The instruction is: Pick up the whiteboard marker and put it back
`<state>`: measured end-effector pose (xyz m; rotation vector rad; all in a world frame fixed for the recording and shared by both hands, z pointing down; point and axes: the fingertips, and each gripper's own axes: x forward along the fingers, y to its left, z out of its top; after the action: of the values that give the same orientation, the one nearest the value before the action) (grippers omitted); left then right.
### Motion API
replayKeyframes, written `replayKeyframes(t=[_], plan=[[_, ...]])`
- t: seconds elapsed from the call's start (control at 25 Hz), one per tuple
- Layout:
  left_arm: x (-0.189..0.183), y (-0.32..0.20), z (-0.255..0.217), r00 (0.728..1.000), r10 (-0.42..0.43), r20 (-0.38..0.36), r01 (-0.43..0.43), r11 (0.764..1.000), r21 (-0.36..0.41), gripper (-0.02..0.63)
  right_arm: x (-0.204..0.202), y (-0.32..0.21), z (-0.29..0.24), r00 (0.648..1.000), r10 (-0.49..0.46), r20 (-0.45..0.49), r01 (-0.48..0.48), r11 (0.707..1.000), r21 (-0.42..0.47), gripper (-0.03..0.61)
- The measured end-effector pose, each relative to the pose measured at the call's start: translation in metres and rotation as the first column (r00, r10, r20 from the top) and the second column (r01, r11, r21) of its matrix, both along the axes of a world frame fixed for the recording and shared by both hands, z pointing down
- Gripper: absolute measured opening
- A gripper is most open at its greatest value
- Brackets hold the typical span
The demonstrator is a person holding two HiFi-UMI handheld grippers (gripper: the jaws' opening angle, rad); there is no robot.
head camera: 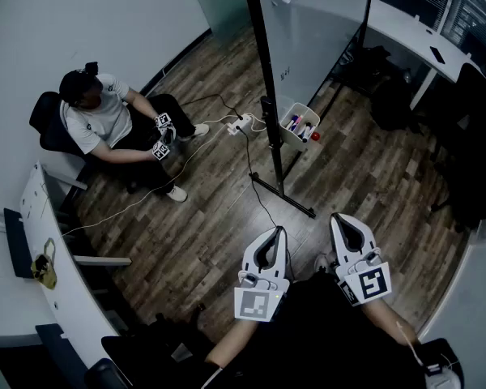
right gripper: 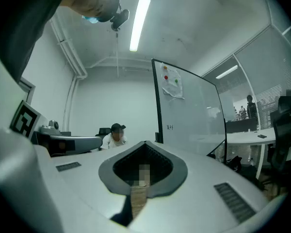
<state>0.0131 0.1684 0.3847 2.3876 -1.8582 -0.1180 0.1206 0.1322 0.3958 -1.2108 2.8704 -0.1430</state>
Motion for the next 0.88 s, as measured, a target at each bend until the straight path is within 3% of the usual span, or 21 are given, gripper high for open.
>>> replayKeyframes(t=[0.88], plan=[[-0.021, 0.0, -0.001, 0.999, 0.043, 0.0, -0.043, 0.999, 0.017, 0.002, -0.018, 0.01, 0.0, 0.999, 0.053, 0.003, -0.053, 0.999, -0.01, 0.014]])
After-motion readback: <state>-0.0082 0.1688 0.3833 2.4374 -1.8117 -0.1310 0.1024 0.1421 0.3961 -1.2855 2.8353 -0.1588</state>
